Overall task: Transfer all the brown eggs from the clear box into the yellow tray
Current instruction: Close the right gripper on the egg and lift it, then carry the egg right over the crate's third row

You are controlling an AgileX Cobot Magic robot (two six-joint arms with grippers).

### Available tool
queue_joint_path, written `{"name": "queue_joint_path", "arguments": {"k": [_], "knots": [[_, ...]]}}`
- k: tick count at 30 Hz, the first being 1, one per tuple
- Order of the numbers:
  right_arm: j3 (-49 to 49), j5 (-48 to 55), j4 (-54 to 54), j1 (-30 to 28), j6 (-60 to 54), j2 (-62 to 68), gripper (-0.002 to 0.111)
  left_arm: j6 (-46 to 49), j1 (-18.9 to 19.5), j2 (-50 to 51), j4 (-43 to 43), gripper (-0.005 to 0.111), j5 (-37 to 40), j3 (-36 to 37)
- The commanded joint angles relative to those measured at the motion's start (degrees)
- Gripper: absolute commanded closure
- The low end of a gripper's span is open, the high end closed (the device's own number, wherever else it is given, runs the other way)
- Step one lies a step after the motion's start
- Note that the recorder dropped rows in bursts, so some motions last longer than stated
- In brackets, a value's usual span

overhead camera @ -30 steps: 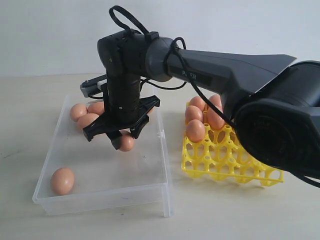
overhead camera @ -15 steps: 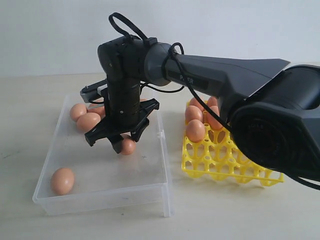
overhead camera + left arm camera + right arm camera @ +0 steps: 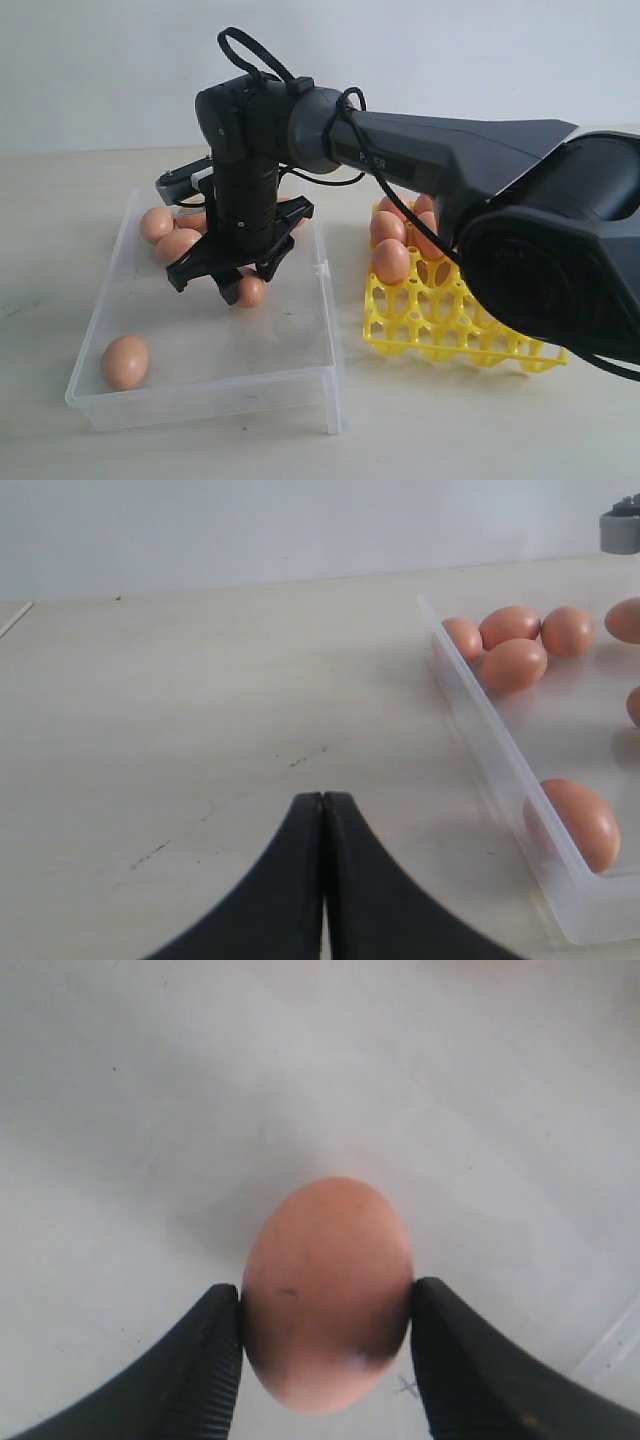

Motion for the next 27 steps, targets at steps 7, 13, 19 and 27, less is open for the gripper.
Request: {"name": "queue_joint_path", "arguments": {"k": [7,13,19,27], "knots": [[0.02,-2.14,0.55,-0.15,-0.86,2.71,0.061,0.06,0.15,0.25,0.17,0.107,-0.28,-0.26],[0.02,-2.17,2.2,-0.15,-1.69,3.44,0.058,0.06,0.15,0.25,0.17,0.107,-0.28,-0.26],[0.02,-2.17,2.2,-0.15,-1.69,3.44,0.047,0.06,0.15,0.25,0.17,0.107,-0.28,-0.26],[0.02,-2.59,1.82,-0.15,-1.69,3.44,0.084,0.06,0.15,0.25,0.17,0.107,-0.28,-0.26]]}}
